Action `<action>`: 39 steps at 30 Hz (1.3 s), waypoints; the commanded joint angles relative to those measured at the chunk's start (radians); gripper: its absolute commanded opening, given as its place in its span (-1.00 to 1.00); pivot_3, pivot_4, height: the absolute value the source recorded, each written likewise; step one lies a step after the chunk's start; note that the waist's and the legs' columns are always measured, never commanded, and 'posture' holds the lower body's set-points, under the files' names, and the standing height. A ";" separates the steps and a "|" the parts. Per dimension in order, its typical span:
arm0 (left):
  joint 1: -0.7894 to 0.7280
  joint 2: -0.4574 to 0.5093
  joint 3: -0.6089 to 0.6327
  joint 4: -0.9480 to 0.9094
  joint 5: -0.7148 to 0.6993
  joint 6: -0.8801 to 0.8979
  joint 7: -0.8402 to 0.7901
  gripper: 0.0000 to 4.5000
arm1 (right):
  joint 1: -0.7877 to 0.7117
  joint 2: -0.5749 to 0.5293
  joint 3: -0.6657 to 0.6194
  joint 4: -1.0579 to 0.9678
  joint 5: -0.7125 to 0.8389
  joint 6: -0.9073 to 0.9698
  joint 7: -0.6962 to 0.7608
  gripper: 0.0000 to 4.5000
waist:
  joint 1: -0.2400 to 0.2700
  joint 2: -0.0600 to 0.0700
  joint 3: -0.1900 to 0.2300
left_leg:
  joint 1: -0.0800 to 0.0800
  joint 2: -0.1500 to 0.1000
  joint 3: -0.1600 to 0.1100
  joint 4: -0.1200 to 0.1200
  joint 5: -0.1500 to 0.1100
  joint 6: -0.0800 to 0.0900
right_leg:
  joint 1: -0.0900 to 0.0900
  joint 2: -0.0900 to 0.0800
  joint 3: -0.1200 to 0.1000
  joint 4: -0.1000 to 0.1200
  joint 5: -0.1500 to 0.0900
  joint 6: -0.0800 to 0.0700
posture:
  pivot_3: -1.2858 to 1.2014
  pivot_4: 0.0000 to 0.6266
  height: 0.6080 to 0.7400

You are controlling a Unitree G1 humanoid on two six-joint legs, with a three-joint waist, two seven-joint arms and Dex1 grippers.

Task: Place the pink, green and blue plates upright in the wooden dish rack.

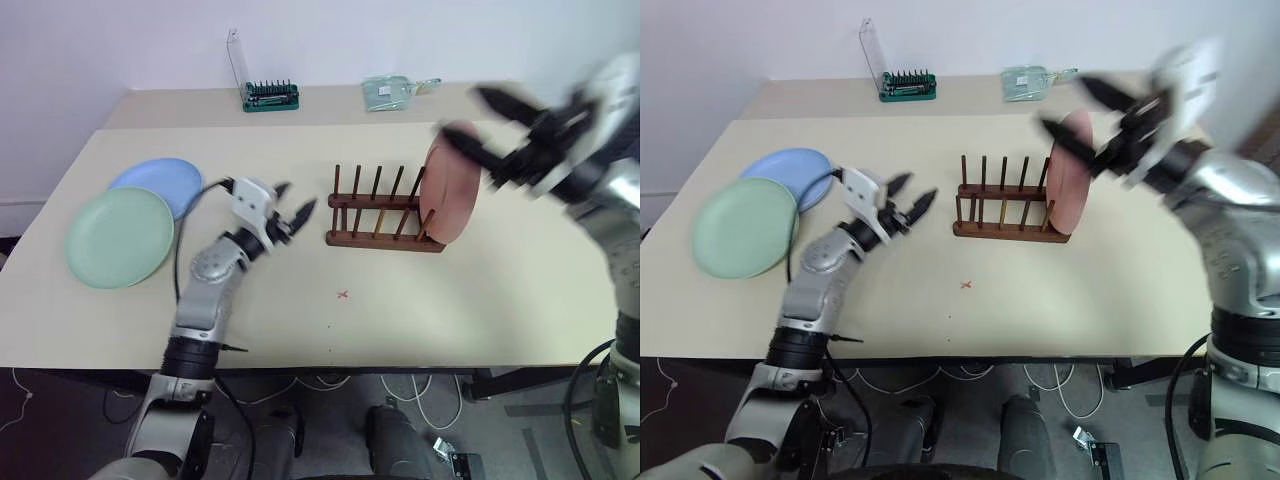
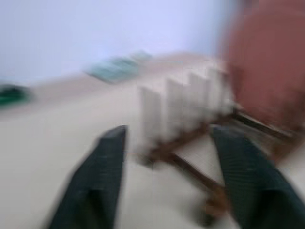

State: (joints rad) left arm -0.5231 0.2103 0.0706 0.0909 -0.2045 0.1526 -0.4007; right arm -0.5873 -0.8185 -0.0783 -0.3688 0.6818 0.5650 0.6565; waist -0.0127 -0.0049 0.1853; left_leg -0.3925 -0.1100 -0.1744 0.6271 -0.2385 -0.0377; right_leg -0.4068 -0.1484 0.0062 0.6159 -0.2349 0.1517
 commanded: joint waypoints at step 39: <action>0.156 0.017 0.755 -0.168 -0.333 0.550 0.731 -0.99 | 0.050 0.271 0.279 0.113 -0.445 -0.150 0.067 0.61 | 0.019 -0.012 0.001 | 0.001 0.000 0.001 0.000 0.000 -0.001 | -0.001 0.001 0.003 0.001 0.002 0.000 | 0.03 -0.52 1.00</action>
State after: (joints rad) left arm -0.3648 0.2279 0.8115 -0.0586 -0.5159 0.7435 0.3340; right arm -0.5266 -0.5541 0.2383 -0.2158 0.2376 0.4336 0.7244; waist 0.0067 -0.0173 0.1863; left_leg -0.3916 -0.1103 -0.1729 0.6272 -0.2382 -0.0392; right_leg -0.4081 -0.1471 0.0096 0.6164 -0.2325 0.1515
